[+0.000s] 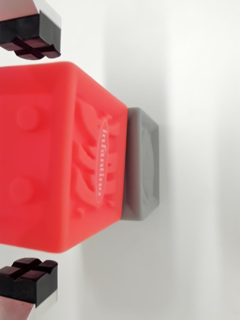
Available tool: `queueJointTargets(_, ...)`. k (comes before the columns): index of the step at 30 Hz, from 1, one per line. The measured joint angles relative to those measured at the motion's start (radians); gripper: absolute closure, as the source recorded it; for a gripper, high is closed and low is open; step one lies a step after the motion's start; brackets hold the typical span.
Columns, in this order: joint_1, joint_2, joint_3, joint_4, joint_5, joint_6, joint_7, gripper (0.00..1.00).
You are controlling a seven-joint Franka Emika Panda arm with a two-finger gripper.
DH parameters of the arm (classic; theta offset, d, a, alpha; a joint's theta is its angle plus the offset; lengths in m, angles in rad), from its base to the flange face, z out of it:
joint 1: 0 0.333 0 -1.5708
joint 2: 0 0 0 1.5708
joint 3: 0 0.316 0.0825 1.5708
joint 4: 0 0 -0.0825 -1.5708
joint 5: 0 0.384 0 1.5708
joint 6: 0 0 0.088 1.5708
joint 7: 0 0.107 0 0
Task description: Destack cube
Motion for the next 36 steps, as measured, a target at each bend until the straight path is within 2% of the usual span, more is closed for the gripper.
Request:
queueJointTargets(7,0.004,0.014,-0.005,0.002,0.000,0.011,0.000,0.00)
queueJointTargets(8,0.005,0.014,-0.005,0.002,0.000,0.012,0.000,1.00)
queueJointTargets(36,0.005,0.014,-0.006,0.003,0.000,0.012,0.000,1.00)
